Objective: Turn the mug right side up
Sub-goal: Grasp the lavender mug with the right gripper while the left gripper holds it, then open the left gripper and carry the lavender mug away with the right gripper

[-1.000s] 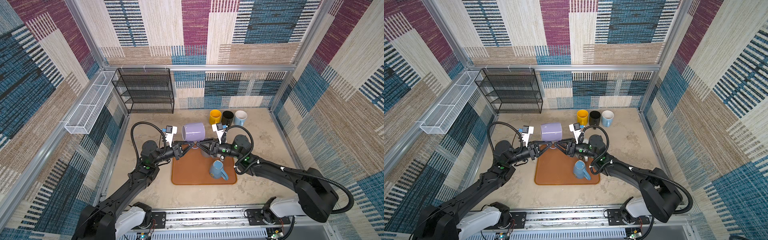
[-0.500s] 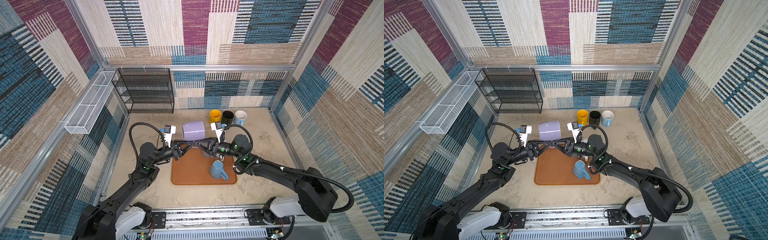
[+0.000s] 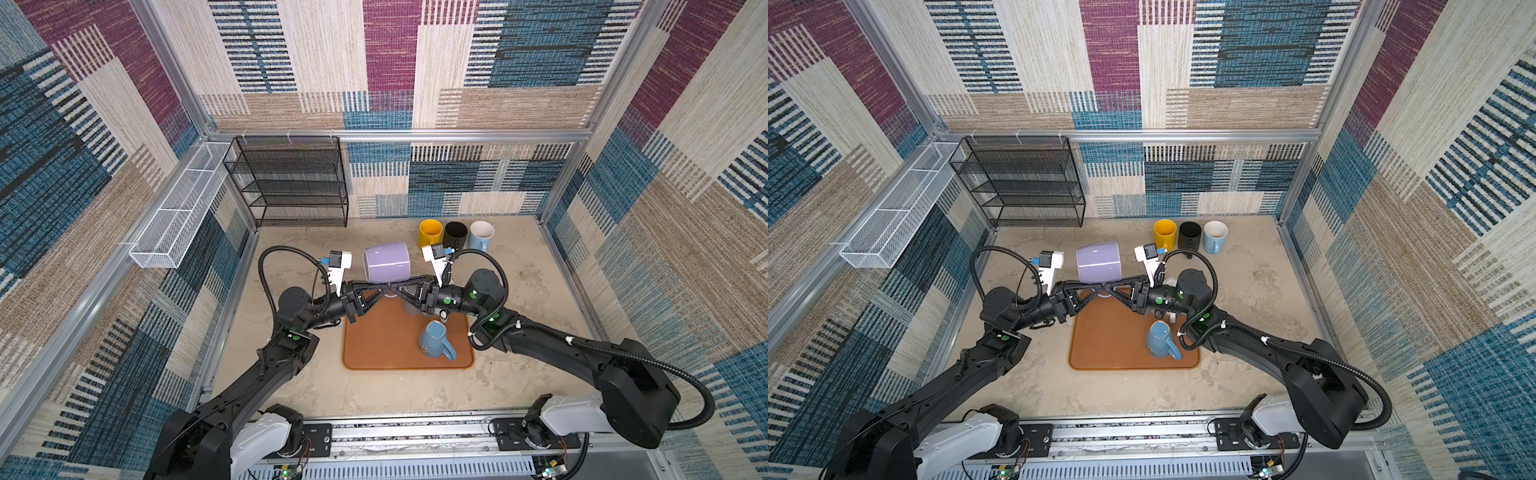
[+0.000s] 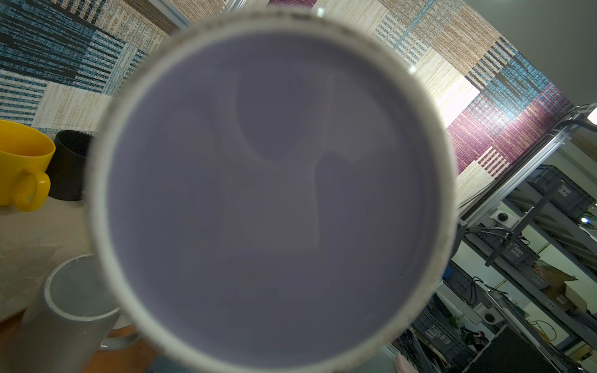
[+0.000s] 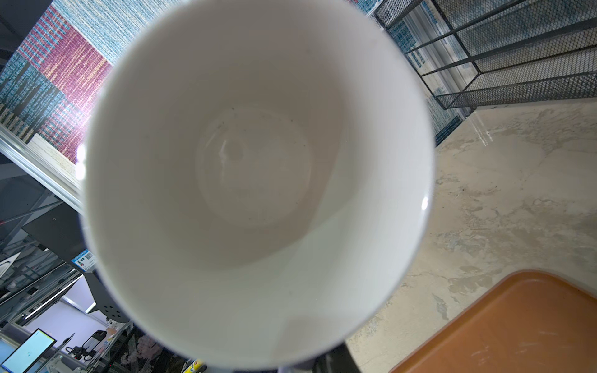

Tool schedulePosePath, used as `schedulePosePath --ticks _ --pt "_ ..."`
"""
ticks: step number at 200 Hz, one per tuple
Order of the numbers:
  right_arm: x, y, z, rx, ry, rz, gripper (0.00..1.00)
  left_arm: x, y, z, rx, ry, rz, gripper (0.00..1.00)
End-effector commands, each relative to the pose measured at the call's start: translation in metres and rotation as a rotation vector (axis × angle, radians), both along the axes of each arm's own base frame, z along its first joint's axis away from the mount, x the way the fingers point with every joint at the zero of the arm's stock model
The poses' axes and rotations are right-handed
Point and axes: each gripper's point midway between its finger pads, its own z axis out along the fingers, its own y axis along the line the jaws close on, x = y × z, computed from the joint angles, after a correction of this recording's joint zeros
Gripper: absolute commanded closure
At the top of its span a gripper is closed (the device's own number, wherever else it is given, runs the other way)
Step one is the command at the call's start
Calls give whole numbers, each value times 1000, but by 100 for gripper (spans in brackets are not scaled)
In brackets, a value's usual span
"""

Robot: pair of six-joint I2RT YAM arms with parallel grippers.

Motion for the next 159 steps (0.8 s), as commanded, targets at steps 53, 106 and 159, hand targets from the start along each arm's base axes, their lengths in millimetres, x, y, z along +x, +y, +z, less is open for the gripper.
schedulePosePath --ticks 53,106,159 --pt "11 -5 22 32 -9 -83 100 -4 3 -4 43 -14 16 90" --pt "32 -10 10 -53 27 -201 100 -6 5 -6 72 -20 35 72" --pt "50 -21 -1 -147 42 -298 100 -7 5 -8 87 -18 36 71"
